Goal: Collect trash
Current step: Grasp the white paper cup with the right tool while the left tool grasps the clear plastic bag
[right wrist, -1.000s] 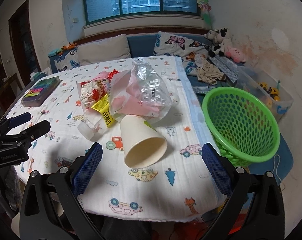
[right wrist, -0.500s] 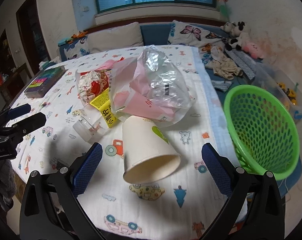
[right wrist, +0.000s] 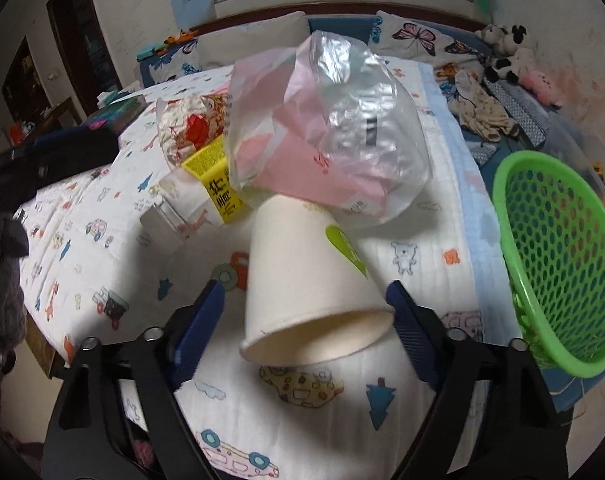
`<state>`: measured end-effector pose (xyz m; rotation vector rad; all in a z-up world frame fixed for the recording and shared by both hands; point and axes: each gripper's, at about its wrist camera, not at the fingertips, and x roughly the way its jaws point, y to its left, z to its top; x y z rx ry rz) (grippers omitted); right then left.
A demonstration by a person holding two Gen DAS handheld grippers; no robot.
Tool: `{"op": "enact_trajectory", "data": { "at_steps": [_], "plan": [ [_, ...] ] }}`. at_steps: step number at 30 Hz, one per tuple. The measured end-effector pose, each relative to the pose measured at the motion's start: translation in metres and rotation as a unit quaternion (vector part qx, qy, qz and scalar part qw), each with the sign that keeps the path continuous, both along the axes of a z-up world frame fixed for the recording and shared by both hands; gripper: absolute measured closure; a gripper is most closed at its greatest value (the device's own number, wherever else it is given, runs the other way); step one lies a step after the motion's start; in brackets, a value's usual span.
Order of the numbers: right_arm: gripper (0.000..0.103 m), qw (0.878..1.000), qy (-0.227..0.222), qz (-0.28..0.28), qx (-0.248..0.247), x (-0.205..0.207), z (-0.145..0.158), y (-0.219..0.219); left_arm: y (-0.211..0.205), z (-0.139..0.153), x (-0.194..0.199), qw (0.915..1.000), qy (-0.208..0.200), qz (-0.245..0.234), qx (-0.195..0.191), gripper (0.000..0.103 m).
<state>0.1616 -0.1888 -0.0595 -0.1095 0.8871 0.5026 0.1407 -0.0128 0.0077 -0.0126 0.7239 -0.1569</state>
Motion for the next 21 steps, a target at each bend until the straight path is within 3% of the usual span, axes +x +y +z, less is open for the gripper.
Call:
{"op": "enact_trajectory", "data": {
  "at_steps": [2,12,21],
  "plan": [
    [0.034,1.000,0.008,-0.001,0.008,-0.002,-0.003,-0.006,-0.007,0.002,0.006,0.9999,-0.002,-0.014,0.002,0.008],
    [0.034,0.999,0.009,-0.010,0.029,-0.011,0.010,-0.030,-0.052,0.010,0.045,0.9945,-0.003,-0.104,-0.008,0.012],
    [0.034,0.999,0.006,-0.011,0.032,-0.028,0.012,-0.050,-0.087,-0.012,0.065,0.9822,0.037,-0.184,-0.017,0.016]
  ]
}}
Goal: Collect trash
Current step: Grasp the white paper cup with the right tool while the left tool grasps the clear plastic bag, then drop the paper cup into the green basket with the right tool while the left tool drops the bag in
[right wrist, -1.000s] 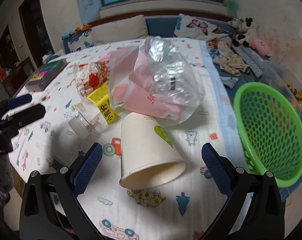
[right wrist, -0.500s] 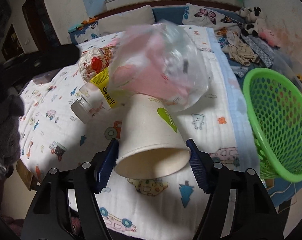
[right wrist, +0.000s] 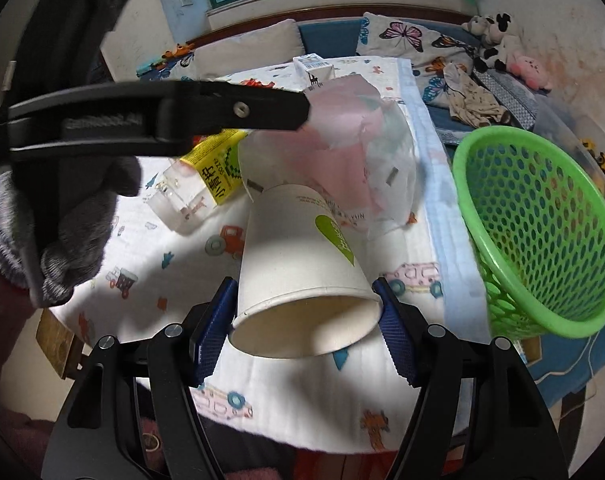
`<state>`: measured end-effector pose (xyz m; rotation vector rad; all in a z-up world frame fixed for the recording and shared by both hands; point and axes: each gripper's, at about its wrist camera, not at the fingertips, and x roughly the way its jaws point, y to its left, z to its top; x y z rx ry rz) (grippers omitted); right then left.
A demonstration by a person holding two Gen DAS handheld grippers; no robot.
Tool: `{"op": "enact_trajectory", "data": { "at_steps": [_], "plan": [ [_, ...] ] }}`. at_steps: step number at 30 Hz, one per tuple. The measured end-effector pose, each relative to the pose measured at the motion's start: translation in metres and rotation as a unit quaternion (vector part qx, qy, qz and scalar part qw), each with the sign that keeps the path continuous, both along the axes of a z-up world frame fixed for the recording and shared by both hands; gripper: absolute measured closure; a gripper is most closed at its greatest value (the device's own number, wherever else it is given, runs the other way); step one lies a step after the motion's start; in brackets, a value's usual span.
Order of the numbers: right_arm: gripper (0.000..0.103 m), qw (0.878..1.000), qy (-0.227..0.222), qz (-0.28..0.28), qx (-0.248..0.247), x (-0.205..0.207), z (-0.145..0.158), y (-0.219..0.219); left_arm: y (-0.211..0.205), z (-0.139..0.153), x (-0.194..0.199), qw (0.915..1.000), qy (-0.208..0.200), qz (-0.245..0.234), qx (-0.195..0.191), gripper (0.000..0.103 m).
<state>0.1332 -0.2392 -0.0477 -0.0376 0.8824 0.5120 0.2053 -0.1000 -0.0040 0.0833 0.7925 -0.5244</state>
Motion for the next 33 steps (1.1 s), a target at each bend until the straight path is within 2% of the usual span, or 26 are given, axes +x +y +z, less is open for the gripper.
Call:
{"op": "enact_trajectory", "data": {
  "at_steps": [10,14,18,20,21,23,26,33],
  "plan": [
    [0.034,1.000,0.007,-0.031,-0.003,-0.018,0.000,-0.037,-0.025,-0.023,0.008,0.9985,0.013,-0.033,0.043,0.019],
    [0.034,0.998,-0.002,-0.065,0.001,-0.017,0.009,-0.062,-0.033,-0.032,0.016,0.9974,0.017,-0.039,0.058,0.033],
    [0.034,0.994,-0.014,-0.108,-0.004,-0.006,0.016,-0.090,-0.037,-0.036,0.013,0.9970,0.002,-0.041,0.066,0.046],
    [0.034,0.992,-0.020,-0.126,-0.007,0.001,0.018,-0.102,-0.038,-0.034,0.009,0.9967,-0.008,-0.045,0.067,0.062],
    [0.034,0.991,-0.022,-0.133,-0.009,0.004,0.017,-0.106,-0.038,-0.033,0.007,0.9968,-0.013,-0.045,0.065,0.065],
    [0.034,0.987,-0.023,-0.157,-0.015,0.017,0.016,-0.120,-0.038,-0.030,0.006,0.9972,-0.017,-0.043,0.059,0.079],
    [0.034,0.984,-0.023,-0.178,-0.019,0.032,0.013,-0.135,-0.038,-0.028,0.003,0.9977,-0.017,-0.041,0.052,0.089],
    [0.033,0.978,-0.003,-0.206,-0.034,0.071,-0.007,-0.158,-0.034,-0.017,-0.003,0.9988,-0.015,-0.035,0.032,0.092]
  ]
}}
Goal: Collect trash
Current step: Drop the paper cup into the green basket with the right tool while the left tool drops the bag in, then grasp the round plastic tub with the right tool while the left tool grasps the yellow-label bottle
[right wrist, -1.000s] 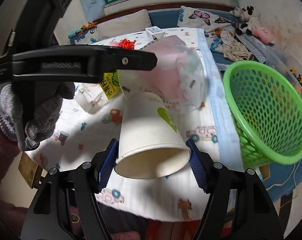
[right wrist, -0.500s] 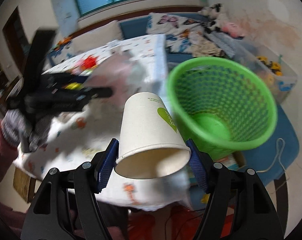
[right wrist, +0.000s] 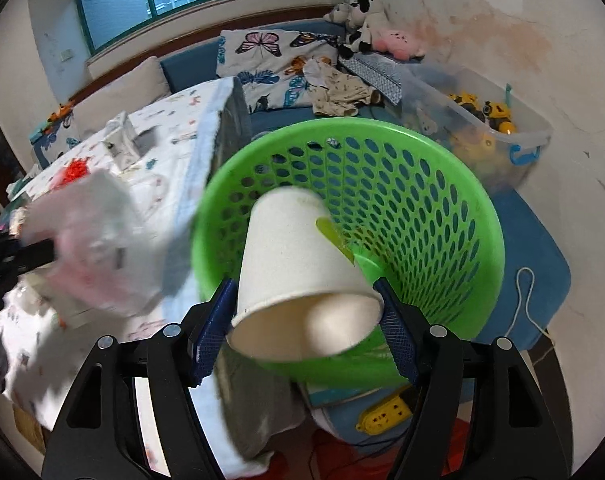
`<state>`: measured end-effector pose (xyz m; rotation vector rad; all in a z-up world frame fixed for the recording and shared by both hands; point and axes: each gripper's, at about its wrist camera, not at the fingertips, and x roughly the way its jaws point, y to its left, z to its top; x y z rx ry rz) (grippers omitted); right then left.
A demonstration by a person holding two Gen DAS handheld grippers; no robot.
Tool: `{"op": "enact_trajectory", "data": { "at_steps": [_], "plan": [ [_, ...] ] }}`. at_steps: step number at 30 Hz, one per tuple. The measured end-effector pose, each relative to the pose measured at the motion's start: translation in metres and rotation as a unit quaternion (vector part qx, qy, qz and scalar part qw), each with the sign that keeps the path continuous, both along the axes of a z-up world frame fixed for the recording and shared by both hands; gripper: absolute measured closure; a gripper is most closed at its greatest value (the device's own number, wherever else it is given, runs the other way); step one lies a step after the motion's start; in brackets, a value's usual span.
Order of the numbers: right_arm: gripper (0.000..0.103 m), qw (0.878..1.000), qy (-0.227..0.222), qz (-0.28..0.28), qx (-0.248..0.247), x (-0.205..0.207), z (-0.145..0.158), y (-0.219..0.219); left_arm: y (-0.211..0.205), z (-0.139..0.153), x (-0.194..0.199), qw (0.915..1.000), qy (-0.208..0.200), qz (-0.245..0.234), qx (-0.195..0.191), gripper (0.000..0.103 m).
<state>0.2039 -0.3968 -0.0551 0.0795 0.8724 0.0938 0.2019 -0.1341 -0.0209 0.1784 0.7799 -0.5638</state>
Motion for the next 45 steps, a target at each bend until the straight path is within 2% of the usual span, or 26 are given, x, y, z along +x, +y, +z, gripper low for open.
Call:
{"op": "enact_trajectory", "data": {
  "at_steps": [8,11,19,26,31,36,38,39,45],
  "plan": [
    [0.031,1.000,0.023,-0.018,0.010,0.022,-0.018,-0.011,-0.008,0.024,0.002,0.9996,-0.005,-0.011,-0.024,0.092],
    [0.022,1.000,0.015,-0.021,0.013,0.019,-0.015,-0.014,-0.015,0.030,0.006,0.9993,-0.002,-0.019,-0.033,0.092],
    [0.022,0.999,-0.002,-0.029,0.014,0.001,0.000,-0.024,-0.054,0.040,0.028,0.9981,0.006,-0.037,-0.049,0.092],
    [0.022,0.999,-0.018,-0.033,-0.010,-0.021,0.007,-0.023,-0.100,0.038,0.051,0.9967,0.027,-0.047,-0.060,0.092],
    [0.021,0.999,-0.020,-0.038,-0.003,-0.036,0.004,-0.028,-0.129,0.026,0.061,0.9959,0.052,-0.052,-0.053,0.091],
    [0.021,0.999,-0.016,-0.045,0.004,-0.044,0.000,-0.034,-0.142,0.012,0.065,0.9942,0.074,-0.051,-0.058,0.081],
    [0.021,0.999,-0.014,-0.046,0.006,-0.048,-0.001,-0.035,-0.138,0.011,0.063,0.9938,0.076,-0.045,-0.068,0.057],
    [0.021,0.999,-0.014,-0.047,0.006,-0.049,-0.001,-0.036,-0.134,0.012,0.061,0.9944,0.069,-0.040,-0.069,0.054],
    [0.021,0.999,-0.024,-0.028,0.014,-0.056,0.007,-0.020,-0.092,0.021,0.045,0.9960,0.055,-0.011,-0.069,0.054]
  ]
}}
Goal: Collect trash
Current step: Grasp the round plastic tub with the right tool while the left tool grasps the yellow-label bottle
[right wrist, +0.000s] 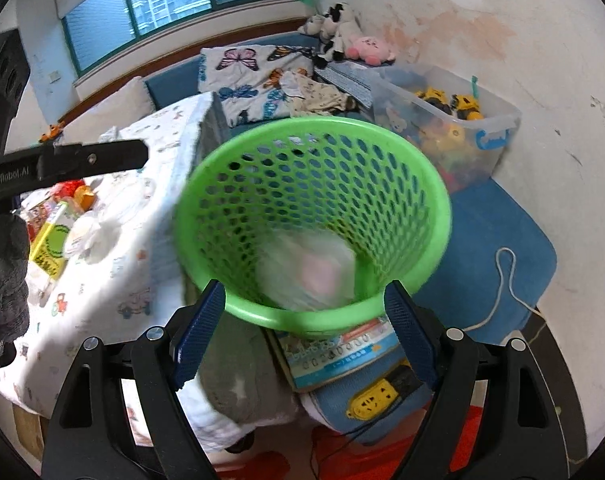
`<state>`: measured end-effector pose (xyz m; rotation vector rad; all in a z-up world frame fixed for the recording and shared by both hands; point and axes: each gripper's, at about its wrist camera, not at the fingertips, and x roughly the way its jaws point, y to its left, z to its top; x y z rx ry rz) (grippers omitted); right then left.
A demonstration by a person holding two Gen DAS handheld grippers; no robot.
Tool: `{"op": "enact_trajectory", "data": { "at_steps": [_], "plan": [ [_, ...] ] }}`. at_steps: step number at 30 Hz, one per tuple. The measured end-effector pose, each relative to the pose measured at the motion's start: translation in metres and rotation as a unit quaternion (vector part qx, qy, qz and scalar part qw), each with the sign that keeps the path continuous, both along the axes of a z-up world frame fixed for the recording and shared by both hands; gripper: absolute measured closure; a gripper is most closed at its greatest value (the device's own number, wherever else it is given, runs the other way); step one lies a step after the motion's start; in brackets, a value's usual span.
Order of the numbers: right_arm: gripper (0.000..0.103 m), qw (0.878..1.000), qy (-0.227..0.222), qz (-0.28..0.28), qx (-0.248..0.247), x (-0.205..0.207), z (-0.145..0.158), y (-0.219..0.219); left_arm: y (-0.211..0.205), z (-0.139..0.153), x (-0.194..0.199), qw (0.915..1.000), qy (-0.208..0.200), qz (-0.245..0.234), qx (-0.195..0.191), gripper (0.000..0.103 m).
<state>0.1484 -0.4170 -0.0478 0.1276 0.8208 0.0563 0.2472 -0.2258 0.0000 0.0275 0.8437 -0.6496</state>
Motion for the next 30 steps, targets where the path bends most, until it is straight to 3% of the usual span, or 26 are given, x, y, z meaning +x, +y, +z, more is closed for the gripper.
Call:
{"op": "enact_trajectory", "data": {
  "at_steps": [8,15,30],
  "plan": [
    [0.021,0.998,-0.017,0.055,-0.001,0.005,0.014,0.046,0.081,0.002,-0.019,0.9977,-0.008,0.066,0.010,0.054],
    [0.021,0.997,-0.020,0.076,-0.001,0.008,0.016,0.068,0.133,0.002,-0.027,0.9939,-0.006,0.110,-0.003,0.054],
    [0.021,0.992,-0.010,0.129,0.003,0.027,0.009,0.108,0.167,-0.016,-0.031,0.9898,0.012,0.142,-0.002,0.054]
  ]
}}
